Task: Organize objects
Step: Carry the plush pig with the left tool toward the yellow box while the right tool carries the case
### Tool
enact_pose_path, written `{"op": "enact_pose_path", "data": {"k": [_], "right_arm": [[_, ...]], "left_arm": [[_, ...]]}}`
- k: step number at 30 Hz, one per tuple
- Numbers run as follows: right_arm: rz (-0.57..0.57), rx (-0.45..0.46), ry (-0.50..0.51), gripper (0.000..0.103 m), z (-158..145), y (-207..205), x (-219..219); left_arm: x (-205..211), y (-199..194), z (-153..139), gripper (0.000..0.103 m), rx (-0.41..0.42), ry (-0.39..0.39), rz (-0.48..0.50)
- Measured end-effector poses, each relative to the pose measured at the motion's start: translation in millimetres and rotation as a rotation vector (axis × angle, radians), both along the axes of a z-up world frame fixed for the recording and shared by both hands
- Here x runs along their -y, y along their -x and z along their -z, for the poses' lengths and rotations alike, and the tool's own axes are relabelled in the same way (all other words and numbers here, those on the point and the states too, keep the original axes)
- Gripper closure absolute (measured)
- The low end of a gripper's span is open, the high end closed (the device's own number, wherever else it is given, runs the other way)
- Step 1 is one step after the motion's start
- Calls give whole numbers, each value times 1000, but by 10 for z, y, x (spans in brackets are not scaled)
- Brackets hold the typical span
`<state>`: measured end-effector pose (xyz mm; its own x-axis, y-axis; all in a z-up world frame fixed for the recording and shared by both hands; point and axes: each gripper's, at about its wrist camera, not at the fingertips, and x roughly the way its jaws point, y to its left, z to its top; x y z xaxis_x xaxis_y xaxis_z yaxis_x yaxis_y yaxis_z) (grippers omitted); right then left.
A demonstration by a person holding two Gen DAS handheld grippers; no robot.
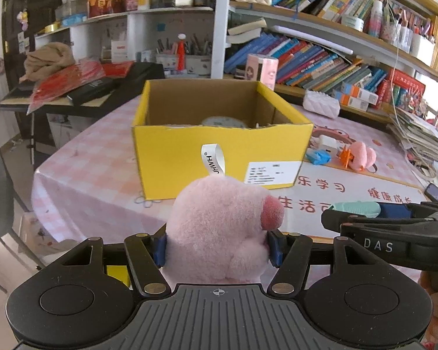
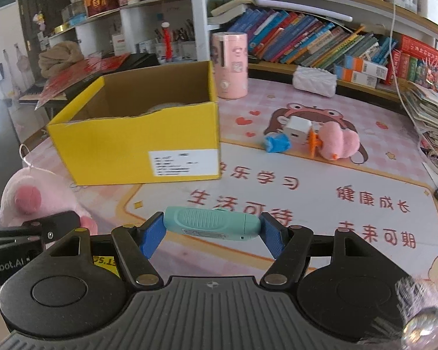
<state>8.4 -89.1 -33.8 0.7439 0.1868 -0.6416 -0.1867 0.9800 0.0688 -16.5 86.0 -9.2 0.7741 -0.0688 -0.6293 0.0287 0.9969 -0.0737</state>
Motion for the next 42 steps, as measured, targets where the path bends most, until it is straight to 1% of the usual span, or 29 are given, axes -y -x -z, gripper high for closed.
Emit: {"op": "enact_pose_path", "data": {"k": [12,27,35,42], "right_arm": [[-27,30,7,36,-54,191,-292],[-40,53,24,36,-118,229,-441],[-64,83,52,36,-193,171,-473],[-70,118,44,36,-324,-73,-450]], "left_arm": [[-221,190,-46,42,37,3,-12],[-338,214,-115,42,76,4,-12],[-367,137,-197,42,111,19,-16],[-380,-100,-346,42,154,24,-26]]}}
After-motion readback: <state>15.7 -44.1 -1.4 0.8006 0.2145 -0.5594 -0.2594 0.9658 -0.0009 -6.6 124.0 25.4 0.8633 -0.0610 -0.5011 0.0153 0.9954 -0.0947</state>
